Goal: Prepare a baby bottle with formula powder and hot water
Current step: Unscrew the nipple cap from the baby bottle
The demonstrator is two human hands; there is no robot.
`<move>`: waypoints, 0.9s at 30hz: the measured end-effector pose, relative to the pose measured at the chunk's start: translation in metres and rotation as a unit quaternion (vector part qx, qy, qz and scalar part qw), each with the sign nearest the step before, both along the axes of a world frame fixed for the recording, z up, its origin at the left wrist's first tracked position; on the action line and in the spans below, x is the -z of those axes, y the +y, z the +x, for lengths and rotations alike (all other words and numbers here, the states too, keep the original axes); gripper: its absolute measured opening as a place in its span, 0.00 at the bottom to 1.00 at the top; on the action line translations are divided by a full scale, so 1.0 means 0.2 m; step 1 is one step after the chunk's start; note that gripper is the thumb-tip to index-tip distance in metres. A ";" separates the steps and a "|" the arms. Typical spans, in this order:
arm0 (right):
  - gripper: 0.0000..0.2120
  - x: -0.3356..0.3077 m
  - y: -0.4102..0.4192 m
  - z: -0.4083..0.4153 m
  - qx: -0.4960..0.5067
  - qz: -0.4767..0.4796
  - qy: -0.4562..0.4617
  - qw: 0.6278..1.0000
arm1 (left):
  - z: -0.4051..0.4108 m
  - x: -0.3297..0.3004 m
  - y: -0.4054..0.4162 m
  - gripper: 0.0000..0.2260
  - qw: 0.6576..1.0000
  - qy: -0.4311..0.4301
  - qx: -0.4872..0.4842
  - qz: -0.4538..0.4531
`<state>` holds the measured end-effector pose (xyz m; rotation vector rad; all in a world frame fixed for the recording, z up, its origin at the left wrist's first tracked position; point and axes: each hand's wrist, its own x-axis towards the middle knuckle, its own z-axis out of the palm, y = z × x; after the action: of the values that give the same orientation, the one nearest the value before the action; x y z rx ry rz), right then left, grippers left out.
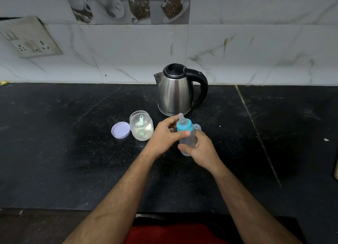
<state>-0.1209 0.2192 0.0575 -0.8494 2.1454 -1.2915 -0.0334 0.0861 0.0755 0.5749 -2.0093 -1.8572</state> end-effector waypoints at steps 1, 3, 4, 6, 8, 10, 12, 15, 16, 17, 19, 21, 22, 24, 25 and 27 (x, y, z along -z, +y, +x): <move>0.24 0.00 0.00 0.01 0.000 -0.003 -0.001 1.000 | 0.00 0.00 0.00 0.18 1.000 -0.004 -0.001 -0.009; 0.25 0.01 -0.01 0.01 0.002 -0.011 -0.004 1.000 | -0.01 0.00 0.01 0.13 0.999 -0.010 -0.021 -0.028; 0.26 0.01 -0.02 0.01 0.003 -0.014 -0.006 1.000 | -0.02 0.00 0.01 0.13 0.998 -0.016 -0.040 -0.037; 0.25 0.01 -0.02 0.01 0.006 -0.017 -0.010 1.000 | -0.03 -0.01 0.02 0.15 0.995 -0.036 -0.072 -0.058; 0.25 0.02 -0.02 0.01 0.011 -0.018 -0.012 1.000 | -0.05 -0.01 0.03 0.16 0.992 -0.049 -0.086 -0.072; 0.24 0.03 -0.02 0.01 0.015 -0.012 -0.018 1.000 | -0.06 -0.01 0.03 0.15 0.991 -0.053 -0.094 -0.079; 0.26 0.05 -0.01 0.00 0.015 -0.001 -0.018 1.000 | -0.07 -0.01 0.01 0.15 0.990 -0.056 -0.098 -0.080; 0.28 0.08 0.00 -0.01 0.022 0.013 -0.009 1.000 | -0.08 0.00 -0.02 0.15 0.989 -0.058 -0.099 -0.091; 0.28 0.09 0.00 -0.02 0.031 0.015 -0.004 0.999 | -0.09 0.00 -0.04 0.15 0.989 -0.057 -0.101 -0.094; 0.28 0.11 0.01 -0.02 0.044 0.016 0.002 0.999 | -0.10 0.01 -0.05 0.15 0.988 -0.061 -0.103 -0.098; 0.28 0.13 0.02 -0.04 0.076 0.018 0.013 0.997 | -0.11 0.05 -0.09 0.14 0.985 -0.081 -0.105 -0.113; 0.26 0.14 0.04 -0.06 0.100 0.024 0.026 0.994 | -0.13 0.11 -0.12 0.13 0.978 -0.115 -0.107 -0.135; 0.25 0.14 0.05 -0.07 0.107 0.023 0.030 0.994 | -0.14 0.15 -0.13 0.14 0.973 -0.136 -0.109 -0.149; 0.24 0.15 0.06 -0.09 0.116 0.016 0.037 0.992 | -0.17 0.22 -0.15 0.17 0.963 -0.170 -0.115 -0.174; 0.24 0.15 0.07 -0.09 0.119 0.016 0.040 0.992 | -0.18 0.25 -0.15 0.19 0.959 -0.183 -0.117 -0.181; 0.23 0.16 0.07 -0.10 0.126 0.017 0.047 0.991 | -0.22 0.31 -0.16 0.22 0.953 -0.202 -0.123 -0.188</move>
<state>-0.1418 0.2339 0.0264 -0.6529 2.4033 -1.3530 -0.0766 0.0537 0.0136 1.0986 -2.3349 -1.2402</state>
